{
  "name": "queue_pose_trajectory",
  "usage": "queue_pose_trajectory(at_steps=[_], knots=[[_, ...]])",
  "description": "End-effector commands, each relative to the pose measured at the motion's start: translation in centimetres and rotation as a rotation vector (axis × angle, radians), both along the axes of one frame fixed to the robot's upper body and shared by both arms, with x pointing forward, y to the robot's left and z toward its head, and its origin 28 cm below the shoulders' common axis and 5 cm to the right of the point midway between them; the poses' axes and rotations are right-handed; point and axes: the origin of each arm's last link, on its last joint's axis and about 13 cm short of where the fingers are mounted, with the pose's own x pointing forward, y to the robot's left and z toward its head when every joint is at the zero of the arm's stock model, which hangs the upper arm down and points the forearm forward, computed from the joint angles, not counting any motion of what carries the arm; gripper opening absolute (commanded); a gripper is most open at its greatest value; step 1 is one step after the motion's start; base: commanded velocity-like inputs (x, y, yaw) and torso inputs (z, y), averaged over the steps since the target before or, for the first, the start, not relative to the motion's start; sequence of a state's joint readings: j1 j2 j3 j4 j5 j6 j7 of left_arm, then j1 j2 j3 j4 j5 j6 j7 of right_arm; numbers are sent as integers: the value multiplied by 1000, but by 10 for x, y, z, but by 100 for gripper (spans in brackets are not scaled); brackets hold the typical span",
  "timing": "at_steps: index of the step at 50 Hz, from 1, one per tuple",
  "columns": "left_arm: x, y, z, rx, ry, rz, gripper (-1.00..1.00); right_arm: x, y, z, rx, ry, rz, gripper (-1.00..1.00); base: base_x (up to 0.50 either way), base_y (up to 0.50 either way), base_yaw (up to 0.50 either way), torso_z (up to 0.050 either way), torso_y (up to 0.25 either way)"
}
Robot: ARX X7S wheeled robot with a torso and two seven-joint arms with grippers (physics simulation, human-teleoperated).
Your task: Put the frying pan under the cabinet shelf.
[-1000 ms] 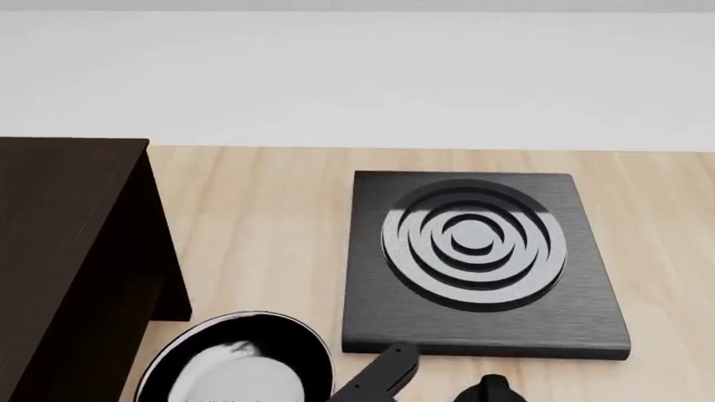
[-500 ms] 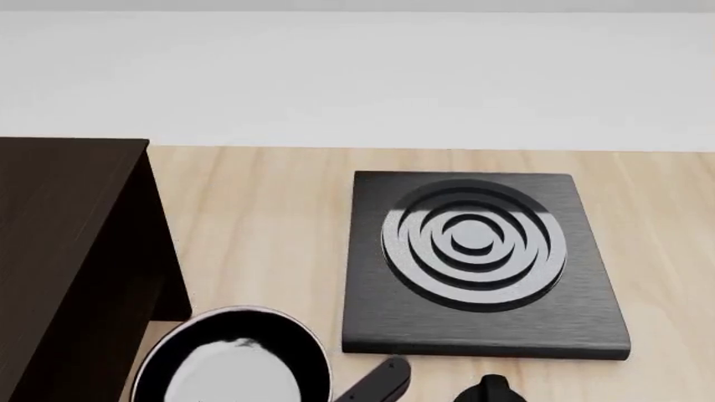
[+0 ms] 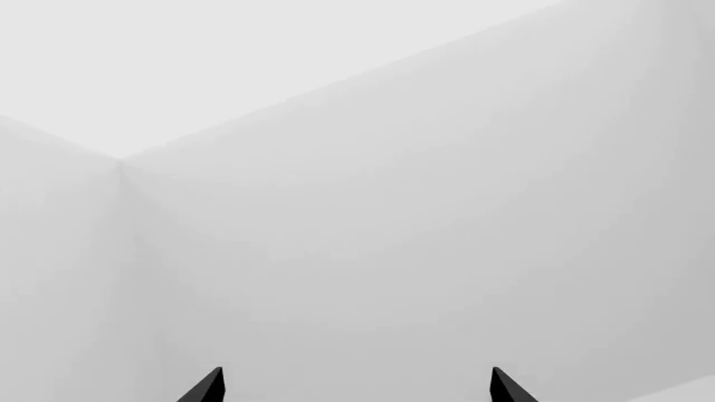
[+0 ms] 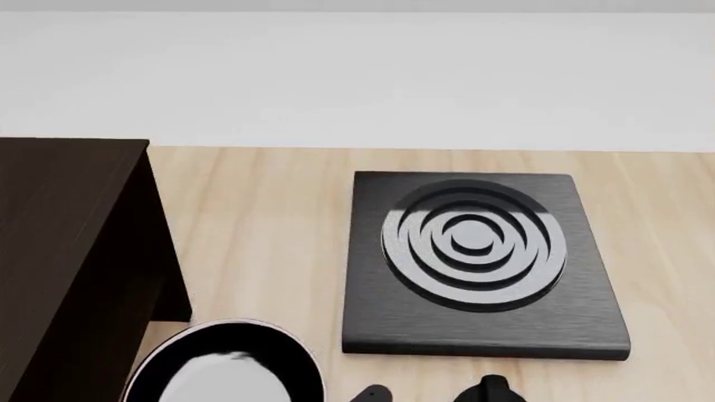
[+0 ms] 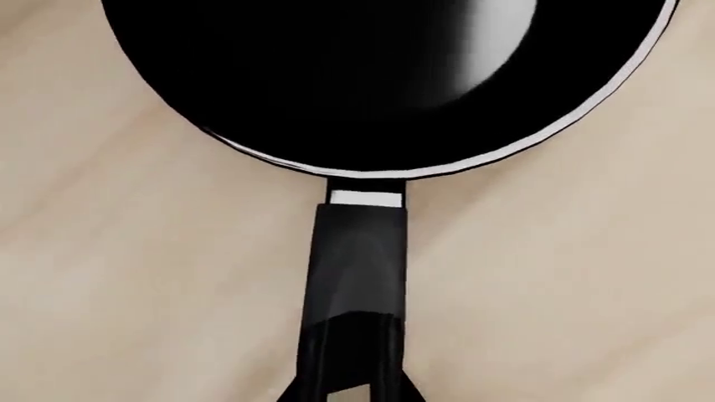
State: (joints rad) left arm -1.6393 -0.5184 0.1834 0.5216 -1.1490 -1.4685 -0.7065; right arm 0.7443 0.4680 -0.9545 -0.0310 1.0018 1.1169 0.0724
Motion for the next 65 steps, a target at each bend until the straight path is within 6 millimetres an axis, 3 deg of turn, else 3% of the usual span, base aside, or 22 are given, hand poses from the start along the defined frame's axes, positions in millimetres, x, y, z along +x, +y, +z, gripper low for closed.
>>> queue_pose_trajectory(at_steps=[1,12,23,33,45,50,65], knots=[[0,-1,2,1,-5,0,100,-31,17,-3,136,194,104,-100,0,0,0,0,0],[0,1,-3,-1,3,12,100,-9,28,-2,195,164,93,-100,0,1,2,0,0],[1,4,-9,2,11,31,100,21,51,16,277,101,124,-100,1,2,2,0,0],[4,3,-10,1,16,32,100,13,70,30,326,93,205,-100,0,0,0,0,0],[1,5,-11,-2,9,41,100,29,90,23,391,122,241,-100,0,0,0,0,1],[3,4,-11,1,11,42,100,18,100,20,386,137,302,-100,0,0,0,0,0],[1,10,-17,-12,24,52,100,43,127,20,401,96,325,-100,0,0,1,0,1]])
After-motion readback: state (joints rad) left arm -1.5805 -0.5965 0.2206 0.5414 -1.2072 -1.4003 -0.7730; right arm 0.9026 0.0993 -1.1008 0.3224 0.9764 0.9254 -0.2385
